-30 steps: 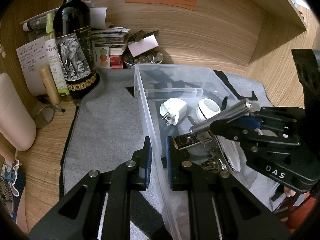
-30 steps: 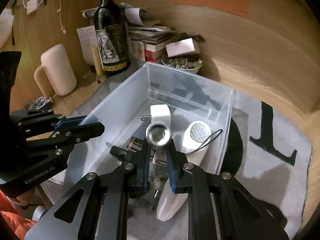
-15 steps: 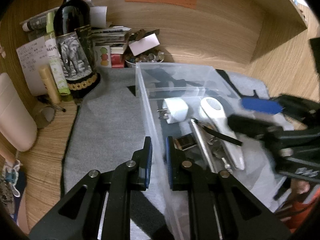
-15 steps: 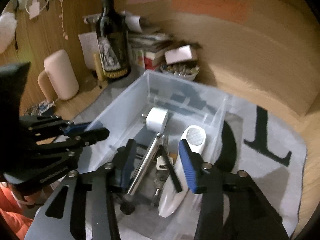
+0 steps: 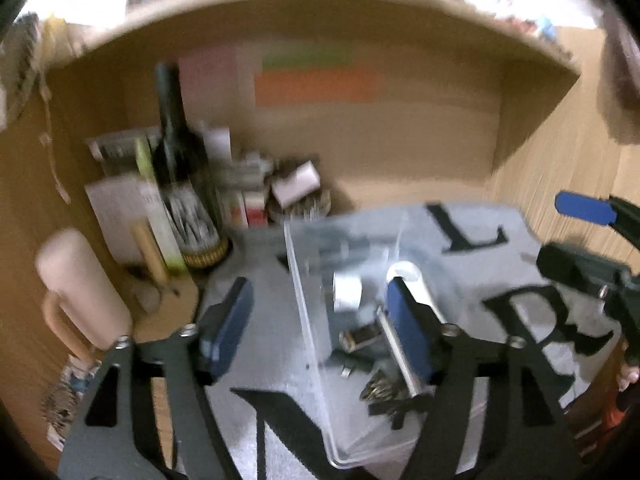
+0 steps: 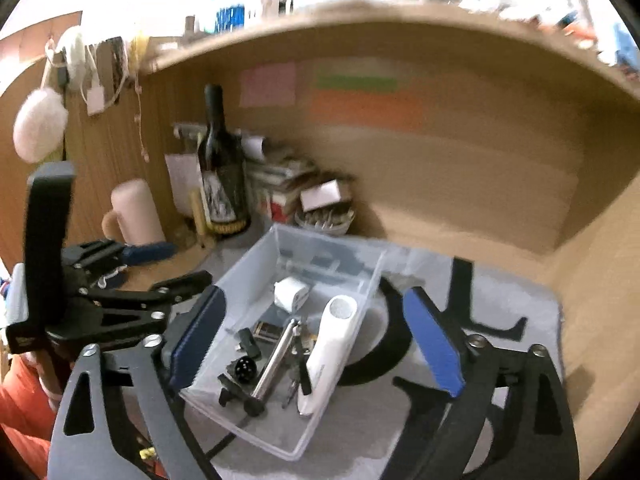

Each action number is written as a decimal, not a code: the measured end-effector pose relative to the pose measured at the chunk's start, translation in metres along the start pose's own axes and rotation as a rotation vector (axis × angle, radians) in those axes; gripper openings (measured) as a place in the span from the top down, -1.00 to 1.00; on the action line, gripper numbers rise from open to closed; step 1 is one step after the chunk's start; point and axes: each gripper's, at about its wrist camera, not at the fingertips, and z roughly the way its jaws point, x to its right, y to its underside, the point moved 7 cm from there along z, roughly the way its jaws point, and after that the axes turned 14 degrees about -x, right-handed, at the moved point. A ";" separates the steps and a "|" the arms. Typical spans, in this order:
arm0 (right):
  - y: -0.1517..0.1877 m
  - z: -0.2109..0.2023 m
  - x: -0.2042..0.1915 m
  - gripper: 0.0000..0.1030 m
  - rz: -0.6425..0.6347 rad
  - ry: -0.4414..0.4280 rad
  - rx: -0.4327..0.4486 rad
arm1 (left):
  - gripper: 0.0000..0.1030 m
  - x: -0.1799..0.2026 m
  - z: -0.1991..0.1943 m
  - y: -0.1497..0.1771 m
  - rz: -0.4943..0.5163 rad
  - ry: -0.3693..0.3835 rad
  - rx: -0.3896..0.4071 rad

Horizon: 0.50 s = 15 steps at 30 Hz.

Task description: Organize rigid objects

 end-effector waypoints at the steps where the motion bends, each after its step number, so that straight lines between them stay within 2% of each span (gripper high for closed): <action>1: 0.001 -0.007 0.002 -0.98 0.006 0.011 0.022 | -0.64 0.003 -0.009 -0.003 0.002 -0.005 0.031; 3: 0.003 -0.023 0.005 -1.00 0.020 0.029 0.071 | -0.98 0.010 -0.031 -0.006 0.001 -0.007 0.105; 5: 0.006 -0.036 0.006 -1.00 0.023 0.036 0.100 | -1.00 0.016 -0.051 -0.006 -0.006 -0.003 0.167; 8: 0.012 -0.053 0.008 -1.00 0.037 0.055 0.141 | -1.00 0.027 -0.069 -0.006 -0.006 0.003 0.218; 15: 0.027 -0.083 0.014 -1.00 0.077 0.080 0.212 | -1.00 0.044 -0.087 0.002 -0.007 0.051 0.253</action>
